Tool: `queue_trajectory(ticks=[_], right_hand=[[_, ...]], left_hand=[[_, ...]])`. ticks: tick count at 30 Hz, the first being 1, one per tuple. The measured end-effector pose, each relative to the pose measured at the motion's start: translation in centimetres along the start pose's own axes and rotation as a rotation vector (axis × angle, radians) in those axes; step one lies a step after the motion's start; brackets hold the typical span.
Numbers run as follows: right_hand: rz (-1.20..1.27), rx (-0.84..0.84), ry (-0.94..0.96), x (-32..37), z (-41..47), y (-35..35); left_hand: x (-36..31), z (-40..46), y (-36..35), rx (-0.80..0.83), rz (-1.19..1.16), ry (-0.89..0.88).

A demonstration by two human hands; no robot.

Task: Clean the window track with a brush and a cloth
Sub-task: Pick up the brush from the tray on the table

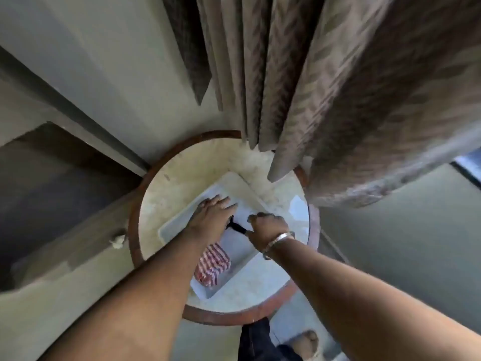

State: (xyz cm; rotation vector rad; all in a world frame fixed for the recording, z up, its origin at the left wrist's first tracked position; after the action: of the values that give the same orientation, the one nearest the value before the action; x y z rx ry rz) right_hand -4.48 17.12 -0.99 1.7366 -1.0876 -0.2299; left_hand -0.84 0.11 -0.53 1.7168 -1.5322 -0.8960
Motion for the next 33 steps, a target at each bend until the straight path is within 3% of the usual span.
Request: queue_trajectory(ticks=[7, 12, 15, 18, 23, 26, 33], right_hand=[[-0.240, 0.246, -0.052, 0.0, 4.2, -4.0], [-0.229, 0.220, -0.083, -0.6, 6.2, -5.2], [-0.116, 0.190, -0.118, -1.0, 6.0, -4.4], [0.186, 0.146, -0.142, -1.7, 3.8, -1.3], [0.818, -0.196, -0.231, -2.6, -6.3, 6.1], [1.208, -0.418, -0.339, -3.9, -14.9, 9.3], [1.271, -1.014, -0.540, -10.2, -32.9, 13.8]], left_hand=[[2.9, 3.6, -2.9, 0.091, 0.205, -0.057], [2.6, 4.2, -4.4, -0.003, 0.207, -0.087], [2.0, 4.0, -4.4, -0.129, 0.215, -0.109], [1.9, 2.5, -2.3, -0.236, 0.164, -0.115], [-2.1, -3.1, 4.9, -0.399, 0.083, -0.197], [-7.6, -6.6, 9.2, -0.466, -0.090, -0.278], [-25.6, -9.3, 15.2, -0.448, -0.336, -0.682]])
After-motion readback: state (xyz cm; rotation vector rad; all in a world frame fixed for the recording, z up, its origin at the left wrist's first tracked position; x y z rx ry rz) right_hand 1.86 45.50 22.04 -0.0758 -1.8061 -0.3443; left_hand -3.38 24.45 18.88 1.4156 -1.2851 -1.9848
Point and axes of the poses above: each hand's wrist, its own z-axis towards the middle knuckle, its own y-axis out of the back of the hand, x = y × z, the point moved 1 cm from there along z, towards the middle knuckle, and after that the axes turned 8 degrees about y, right-handed, at the moved point
